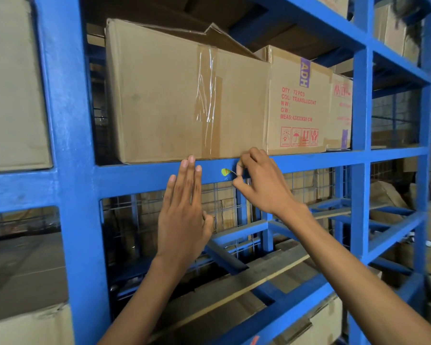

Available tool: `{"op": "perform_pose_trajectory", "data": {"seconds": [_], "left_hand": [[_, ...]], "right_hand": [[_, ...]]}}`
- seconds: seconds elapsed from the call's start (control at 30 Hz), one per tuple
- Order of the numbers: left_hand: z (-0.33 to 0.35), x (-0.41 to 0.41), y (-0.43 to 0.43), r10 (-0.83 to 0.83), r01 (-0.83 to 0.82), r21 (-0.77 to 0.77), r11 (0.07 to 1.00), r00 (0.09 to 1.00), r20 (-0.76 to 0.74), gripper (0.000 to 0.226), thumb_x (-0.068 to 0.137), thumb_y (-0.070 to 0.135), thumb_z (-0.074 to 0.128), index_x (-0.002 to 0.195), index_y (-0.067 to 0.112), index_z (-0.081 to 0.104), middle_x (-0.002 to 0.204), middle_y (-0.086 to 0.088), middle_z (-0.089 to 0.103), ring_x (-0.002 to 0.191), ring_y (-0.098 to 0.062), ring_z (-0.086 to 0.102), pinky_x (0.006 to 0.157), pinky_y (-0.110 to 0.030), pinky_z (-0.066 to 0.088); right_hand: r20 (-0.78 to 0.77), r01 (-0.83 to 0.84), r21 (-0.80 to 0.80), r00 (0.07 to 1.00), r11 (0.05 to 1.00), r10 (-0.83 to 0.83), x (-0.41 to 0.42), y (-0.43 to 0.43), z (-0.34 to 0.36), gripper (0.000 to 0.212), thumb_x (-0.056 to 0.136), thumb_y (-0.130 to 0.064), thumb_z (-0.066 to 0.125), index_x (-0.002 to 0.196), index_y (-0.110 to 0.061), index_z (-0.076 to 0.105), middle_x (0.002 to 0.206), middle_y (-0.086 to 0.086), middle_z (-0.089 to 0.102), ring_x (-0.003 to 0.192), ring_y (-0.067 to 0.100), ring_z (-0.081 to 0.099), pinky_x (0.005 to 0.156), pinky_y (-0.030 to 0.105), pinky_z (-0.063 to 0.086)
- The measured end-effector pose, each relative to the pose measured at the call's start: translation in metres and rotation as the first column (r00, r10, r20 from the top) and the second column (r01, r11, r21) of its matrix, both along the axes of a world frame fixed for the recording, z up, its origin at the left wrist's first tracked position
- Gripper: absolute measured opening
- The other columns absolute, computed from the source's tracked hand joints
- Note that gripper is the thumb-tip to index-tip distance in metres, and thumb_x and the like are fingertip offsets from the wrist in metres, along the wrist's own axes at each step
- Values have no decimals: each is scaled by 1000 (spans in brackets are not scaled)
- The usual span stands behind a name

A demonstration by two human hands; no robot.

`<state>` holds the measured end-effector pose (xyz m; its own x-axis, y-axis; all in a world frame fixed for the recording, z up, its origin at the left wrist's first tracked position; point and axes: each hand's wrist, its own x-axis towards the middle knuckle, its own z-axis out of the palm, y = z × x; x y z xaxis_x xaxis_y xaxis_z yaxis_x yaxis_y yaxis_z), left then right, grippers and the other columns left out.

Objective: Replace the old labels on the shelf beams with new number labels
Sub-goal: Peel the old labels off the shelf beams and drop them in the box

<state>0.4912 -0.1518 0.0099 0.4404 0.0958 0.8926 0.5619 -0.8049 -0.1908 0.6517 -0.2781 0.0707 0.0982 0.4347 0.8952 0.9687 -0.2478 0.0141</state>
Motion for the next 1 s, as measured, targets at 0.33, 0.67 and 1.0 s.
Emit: {"op": "perform_pose_trajectory", "data": {"seconds": [0.33, 0.67, 1.0], "left_hand": [[-4, -26, 0, 17, -19, -35, 999, 999, -41, 94, 89, 32, 55, 161, 1, 4, 172, -13, -6, 159, -25, -6, 130, -45, 8], [-3, -111, 19, 119, -102, -152, 983, 987, 110, 92, 89, 37, 49, 161, 2, 3, 171, -17, -4, 159, -29, -7, 130, -48, 9], [-29, -149, 30, 104, -93, -172, 981, 993, 57, 93, 88, 33, 50, 161, 1, 3, 171, -16, -6, 159, -29, -8, 130, -48, 9]], "right_hand": [[-204, -144, 161, 963, 976, 175, -59, 2, -37, 15, 83, -40, 57, 83, -25, 55, 88, -7, 54, 84, 14, 53, 79, 37, 47], [-285, -252, 174, 912, 952, 293, -112, 30, -43, 14, 85, -27, 68, 82, -27, 54, 88, -6, 59, 75, 16, 57, 72, 42, 50], [-435, -304, 169, 831, 938, 348, -158, 45, -65, 15, 84, -24, 73, 75, -20, 61, 76, -5, 64, 69, 12, 60, 67, 35, 52]]}}
